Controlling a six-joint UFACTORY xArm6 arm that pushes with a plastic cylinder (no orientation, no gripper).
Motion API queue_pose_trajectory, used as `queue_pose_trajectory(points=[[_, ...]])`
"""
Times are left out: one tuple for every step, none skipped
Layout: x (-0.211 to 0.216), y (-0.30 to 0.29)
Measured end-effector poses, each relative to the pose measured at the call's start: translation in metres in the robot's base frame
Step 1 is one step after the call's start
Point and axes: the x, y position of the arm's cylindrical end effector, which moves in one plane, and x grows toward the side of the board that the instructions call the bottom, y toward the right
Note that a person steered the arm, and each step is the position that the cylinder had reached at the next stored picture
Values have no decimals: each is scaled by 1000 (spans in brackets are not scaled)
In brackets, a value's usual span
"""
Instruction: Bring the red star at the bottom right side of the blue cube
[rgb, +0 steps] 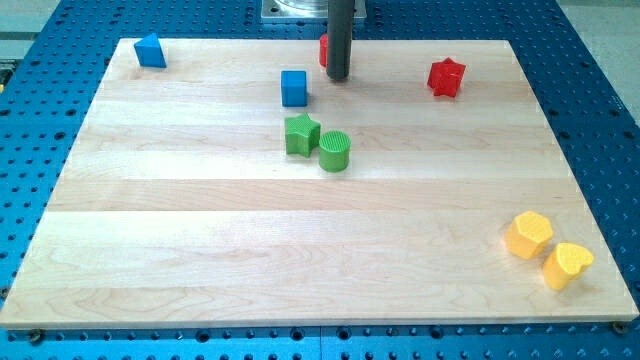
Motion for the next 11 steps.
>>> queue_pose_trajectory(points=[[0,0],[3,0],[51,-2],[44,7],[25,35],[16,87],[9,125],[-21,125],[-35,138],[-35,172],[-29,205]])
